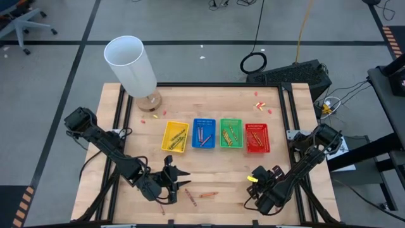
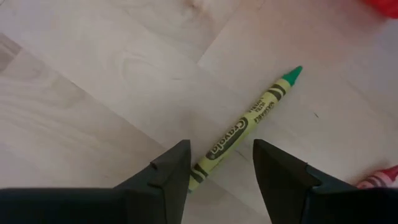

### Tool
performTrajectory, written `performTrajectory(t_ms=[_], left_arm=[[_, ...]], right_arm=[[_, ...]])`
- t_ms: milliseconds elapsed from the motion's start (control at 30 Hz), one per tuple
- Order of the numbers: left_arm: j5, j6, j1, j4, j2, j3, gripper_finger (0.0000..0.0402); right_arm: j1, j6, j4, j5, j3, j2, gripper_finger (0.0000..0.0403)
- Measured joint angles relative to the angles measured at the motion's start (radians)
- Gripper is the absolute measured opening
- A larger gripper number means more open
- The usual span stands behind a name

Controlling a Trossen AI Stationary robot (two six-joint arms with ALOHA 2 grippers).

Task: Sort crayons
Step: Put the green crayon into the yellow bin

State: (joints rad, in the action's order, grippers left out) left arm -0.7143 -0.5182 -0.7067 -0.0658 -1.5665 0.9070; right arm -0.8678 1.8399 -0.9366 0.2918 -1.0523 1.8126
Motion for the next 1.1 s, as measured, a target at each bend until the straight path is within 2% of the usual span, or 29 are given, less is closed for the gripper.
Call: performTrajectory(t_ms=[133,267,633,1100], left_arm=[[0.001,-0.001,0.0,0.0,0.0,0.0,0.0128],[0.003,0.0,0.0,0.0,0.0,0.0,0.0128],[0.003,0.0,0.0,0.0,0.0,0.0,0.0128],[0.0,0.008,0.017,0.003,0.0,0.0,0.0128]], right_arm=[[0.0,-0.023,0.017,0.0,0.016,0.0,0.0156],[0.0,-0.062,0.021,-0.001,0.016,0.0,0.0129],[0.001,-0.132,0.057,-0.004,0.018,0.002,0.0008],[-0.011,-0.231,0.065,0.04,-0.042,0.008,0.0003]])
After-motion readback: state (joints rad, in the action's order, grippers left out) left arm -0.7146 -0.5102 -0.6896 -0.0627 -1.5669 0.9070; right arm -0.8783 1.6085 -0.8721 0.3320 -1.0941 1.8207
